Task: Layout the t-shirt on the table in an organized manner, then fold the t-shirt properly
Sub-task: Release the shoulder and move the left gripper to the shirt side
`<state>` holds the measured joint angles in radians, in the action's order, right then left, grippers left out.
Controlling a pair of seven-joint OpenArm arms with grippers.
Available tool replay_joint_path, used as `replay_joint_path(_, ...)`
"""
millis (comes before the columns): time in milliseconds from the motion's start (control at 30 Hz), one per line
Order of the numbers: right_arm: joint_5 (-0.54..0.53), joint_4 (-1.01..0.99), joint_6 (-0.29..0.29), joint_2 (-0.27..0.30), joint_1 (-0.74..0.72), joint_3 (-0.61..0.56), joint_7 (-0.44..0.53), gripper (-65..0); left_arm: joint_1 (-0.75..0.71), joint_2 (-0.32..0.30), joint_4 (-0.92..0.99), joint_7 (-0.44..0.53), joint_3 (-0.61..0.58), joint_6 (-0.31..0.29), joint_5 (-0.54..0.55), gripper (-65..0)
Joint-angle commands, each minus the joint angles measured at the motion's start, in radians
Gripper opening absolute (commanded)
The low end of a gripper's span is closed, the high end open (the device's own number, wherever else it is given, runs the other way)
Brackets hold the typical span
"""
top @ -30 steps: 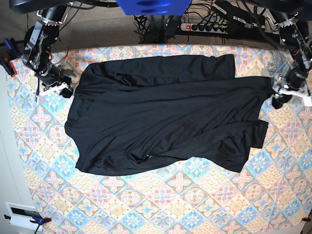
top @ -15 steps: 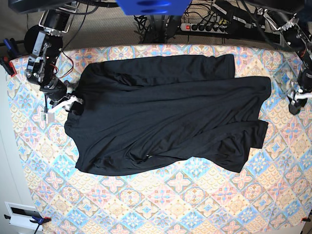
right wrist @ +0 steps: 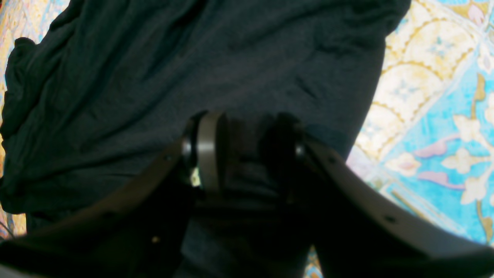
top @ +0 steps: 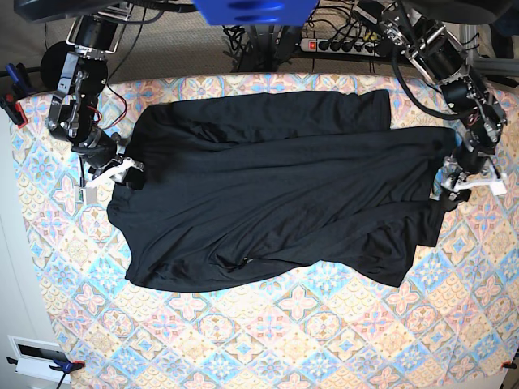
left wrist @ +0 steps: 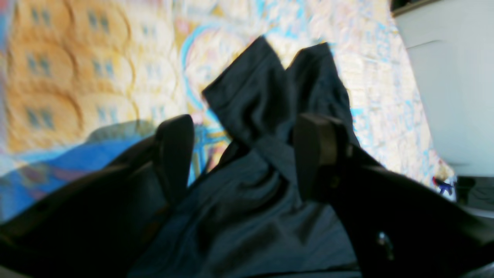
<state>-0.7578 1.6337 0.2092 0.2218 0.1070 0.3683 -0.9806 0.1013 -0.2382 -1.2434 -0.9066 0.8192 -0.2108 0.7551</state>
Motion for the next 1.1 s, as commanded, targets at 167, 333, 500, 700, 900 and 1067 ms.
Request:
replay_joint_path(167,-0.012,0.017,0.006,0.017,-0.007,0.005,0.016,-44.2,0.074,-0.016,0.047,0.027,0.005,-0.011,-0.024,-25.8)
replay_joint_path(333,-0.012,0.017,0.006,0.017,-0.007,0.005,0.015,-44.2,0.081,-0.023,0.09,0.091,0.002,-0.011,-0.027,-25.8)
replay_joint_path(500,-0.012,0.017,0.006,0.017,-0.01,0.004,0.013,-44.2,0.082,-0.025,0.106,0.093,0.002,-0.011,-0.027,-25.8)
replay_joint_path(700,-0.012,0.017,0.006,0.017,-0.01,0.004,0.01,-44.2,0.088,-0.022,0.156,0.16,0.001,-0.009,-0.029,-25.8)
replay_joint_path(900,-0.012,0.017,0.006,0.017,-0.01,0.004,0.006,-44.2,0.154,-0.03,0.268,0.168,0.001,-0.009,-0.03,-25.8)
replay_joint_path(1067,-0.012,0.017,0.006,0.017,-0.008,0.004,0.006,-44.4,0.199,-0.02,0.31,0.168,0.001,-0.009,-0.082,-25.9)
